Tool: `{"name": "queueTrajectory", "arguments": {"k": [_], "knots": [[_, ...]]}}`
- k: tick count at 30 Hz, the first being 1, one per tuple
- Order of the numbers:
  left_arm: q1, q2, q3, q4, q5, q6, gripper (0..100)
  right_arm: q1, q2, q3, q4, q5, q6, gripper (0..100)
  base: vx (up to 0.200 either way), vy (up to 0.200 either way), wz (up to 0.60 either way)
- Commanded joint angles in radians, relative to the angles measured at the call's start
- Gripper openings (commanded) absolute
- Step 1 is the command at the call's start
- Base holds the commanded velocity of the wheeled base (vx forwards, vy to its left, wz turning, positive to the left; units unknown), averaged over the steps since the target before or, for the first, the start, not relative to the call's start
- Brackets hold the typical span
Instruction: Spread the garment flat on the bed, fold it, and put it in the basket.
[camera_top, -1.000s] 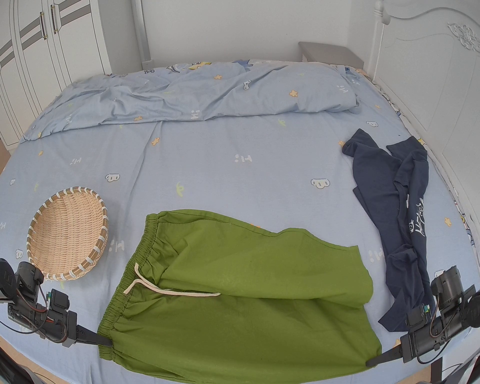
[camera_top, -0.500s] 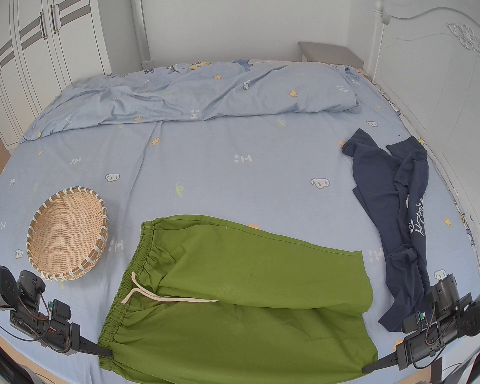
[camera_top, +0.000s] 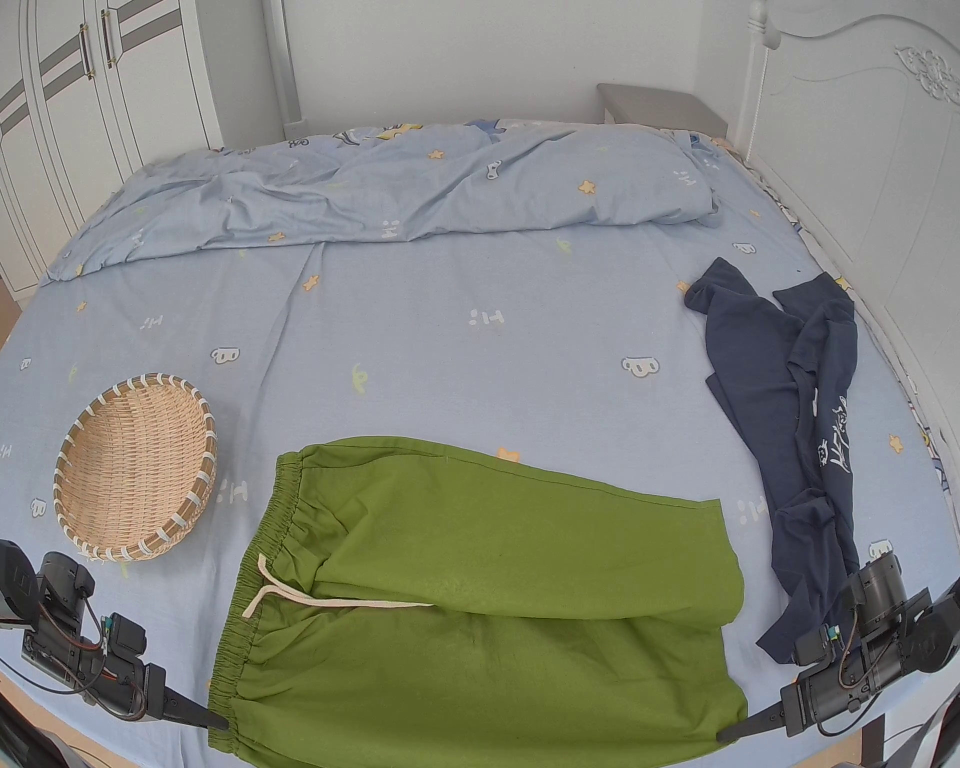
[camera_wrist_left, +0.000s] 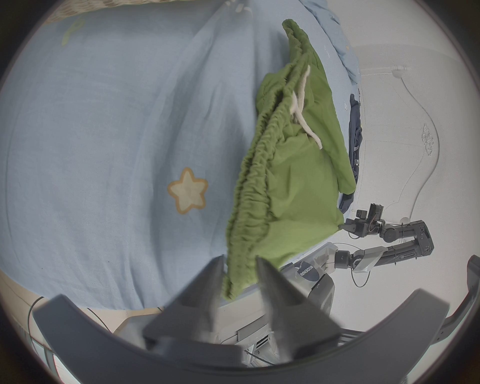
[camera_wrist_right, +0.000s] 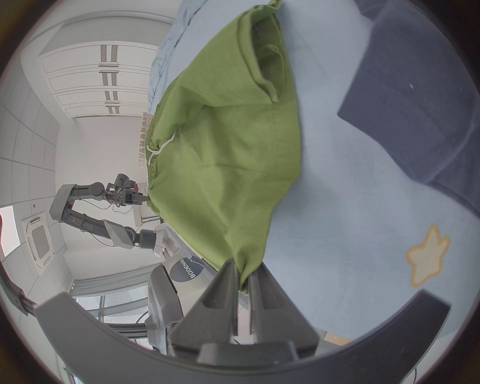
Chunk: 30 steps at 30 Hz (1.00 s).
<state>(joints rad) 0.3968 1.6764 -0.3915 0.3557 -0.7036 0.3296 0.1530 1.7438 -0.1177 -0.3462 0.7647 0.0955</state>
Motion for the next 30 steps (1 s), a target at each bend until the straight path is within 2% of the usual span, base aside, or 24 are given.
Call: {"name": "queueTrajectory", "arguments": {"k": [1, 10, 13, 15, 16, 19, 24, 27, 30], "knots": [[-0.006, 0.003, 0.003, 0.000, 0.001, 0.002, 100, 0.002, 0.019, 0.003, -0.001, 0.001, -0.002, 100, 0.000, 0.000, 0.00], [0.000, -0.009, -0.003, 0.006, -0.002, -0.001, 100, -0.003, -0.001, 0.012, -0.001, 0.005, 0.001, 100, 0.000, 0.000, 0.00], [0.007, -0.107, -0.017, 0.034, -0.014, -0.007, 100, -0.006, -0.221, 0.029, 0.009, 0.004, 0.021, 100, 0.000, 0.000, 0.00], [0.005, -0.156, -0.041, 0.065, -0.017, -0.011, 100, -0.007, -0.359, 0.015, 0.041, 0.001, 0.084, 100, 0.000, 0.000, 0.00], [0.002, -0.187, -0.067, 0.103, -0.023, -0.015, 100, -0.003, -0.432, -0.011, 0.073, -0.004, 0.139, 100, 0.000, 0.000, 0.00], [-0.004, -0.262, -0.159, 0.224, -0.030, -0.023, 100, -0.006, -0.578, -0.109, 0.200, -0.007, 0.210, 100, 0.000, 0.000, 0.00], [-0.006, -0.330, -0.325, 0.364, -0.031, -0.027, 100, -0.013, -0.659, -0.300, 0.443, -0.011, 0.202, 100, 0.000, 0.000, 0.00], [-0.010, -0.330, -0.395, 0.377, -0.033, -0.037, 100, -0.038, -0.649, -0.379, 0.475, -0.013, 0.194, 100, 0.000, 0.000, 0.00], [-0.101, -0.300, -0.495, 0.350, -0.040, -0.092, 100, -0.089, -0.581, -0.501, 0.472, -0.015, 0.171, 100, 0.000, 0.000, 0.00]]}}
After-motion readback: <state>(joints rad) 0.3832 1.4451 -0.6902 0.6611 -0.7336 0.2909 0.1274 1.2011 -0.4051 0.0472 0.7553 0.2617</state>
